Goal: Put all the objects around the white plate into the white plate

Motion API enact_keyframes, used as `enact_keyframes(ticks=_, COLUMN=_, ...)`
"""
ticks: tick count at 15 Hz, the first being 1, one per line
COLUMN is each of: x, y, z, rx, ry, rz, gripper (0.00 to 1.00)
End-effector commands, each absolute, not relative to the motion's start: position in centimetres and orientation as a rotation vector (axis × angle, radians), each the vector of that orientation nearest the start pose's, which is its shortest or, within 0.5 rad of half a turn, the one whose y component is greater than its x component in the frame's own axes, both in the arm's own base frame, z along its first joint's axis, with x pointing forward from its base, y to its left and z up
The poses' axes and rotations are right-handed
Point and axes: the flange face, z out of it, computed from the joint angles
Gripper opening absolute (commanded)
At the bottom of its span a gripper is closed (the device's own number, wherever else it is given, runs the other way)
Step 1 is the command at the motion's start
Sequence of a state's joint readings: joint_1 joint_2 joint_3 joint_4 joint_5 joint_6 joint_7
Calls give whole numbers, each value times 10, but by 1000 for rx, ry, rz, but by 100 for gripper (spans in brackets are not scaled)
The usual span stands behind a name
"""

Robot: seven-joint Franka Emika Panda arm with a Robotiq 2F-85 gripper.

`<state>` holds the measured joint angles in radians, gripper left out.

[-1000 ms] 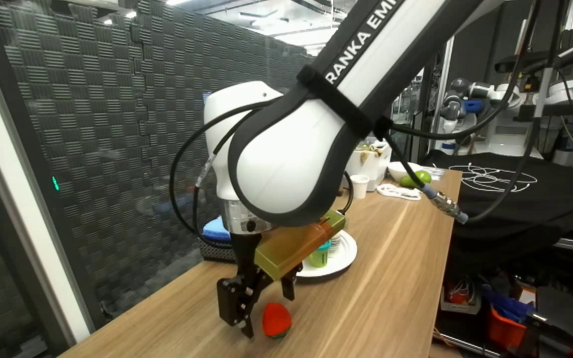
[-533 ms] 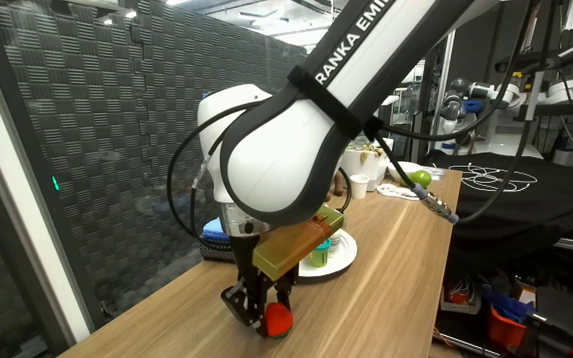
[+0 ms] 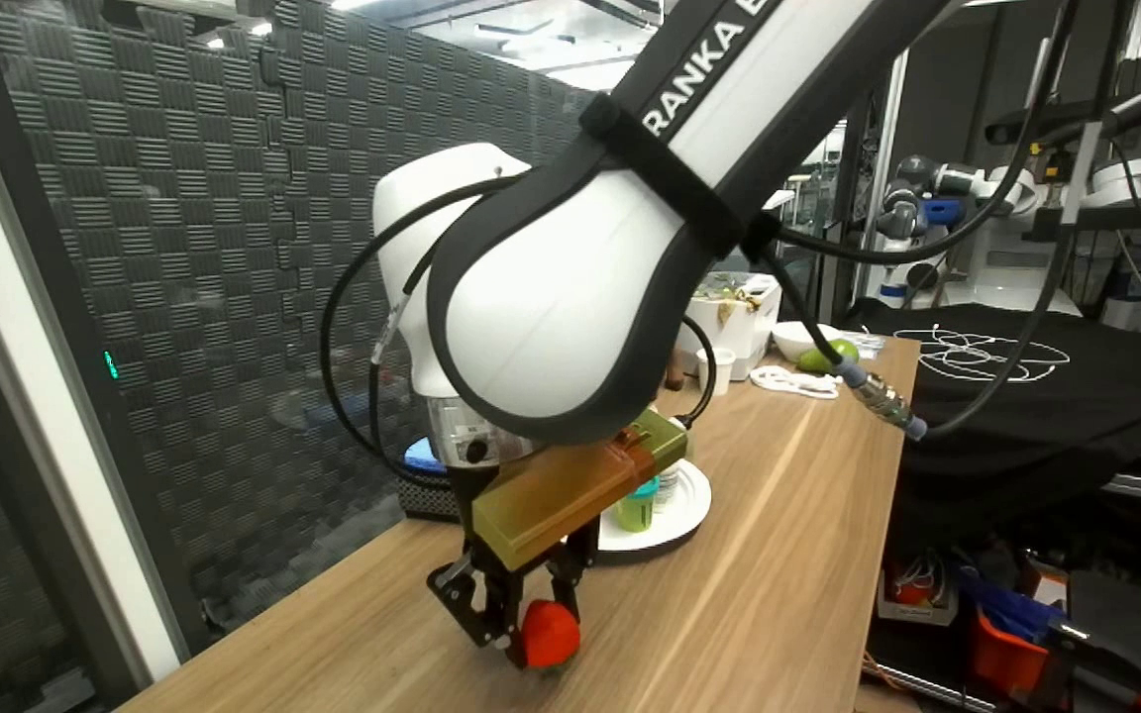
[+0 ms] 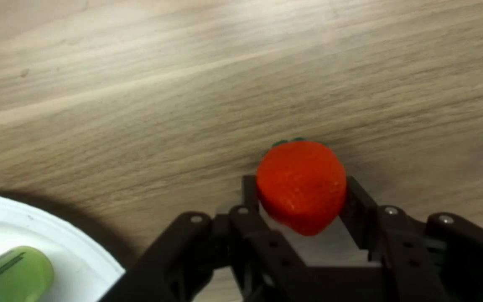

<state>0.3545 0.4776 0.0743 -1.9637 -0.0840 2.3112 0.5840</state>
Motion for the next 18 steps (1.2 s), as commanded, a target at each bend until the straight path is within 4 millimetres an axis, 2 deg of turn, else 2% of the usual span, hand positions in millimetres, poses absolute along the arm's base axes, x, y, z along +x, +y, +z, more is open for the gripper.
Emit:
enact_keyframes(ticks=1, x=544, y=230, z=249, rx=-3230, ry=438, rz=12, gripper=26)
enact_keyframes(ticks=5, x=565, y=185, z=258, rx=-3237, ry=734, rz=-71, gripper=26)
enact_keyframes(ticks=9, x=590, y=146, z=259, rx=-3238, ry=884, rz=-134, gripper=26)
enact_keyframes(ticks=12, x=603, y=132, z=259, rx=-3255, ry=935, rz=-161, gripper=26)
enact_keyframes(ticks=16, x=611, y=132, z=257, rx=-3272, ry=926, rz=-192, gripper=26)
enact_keyframes(ticks=18, x=613, y=136, z=257, rx=-3277, ry=912, rz=-197, gripper=77)
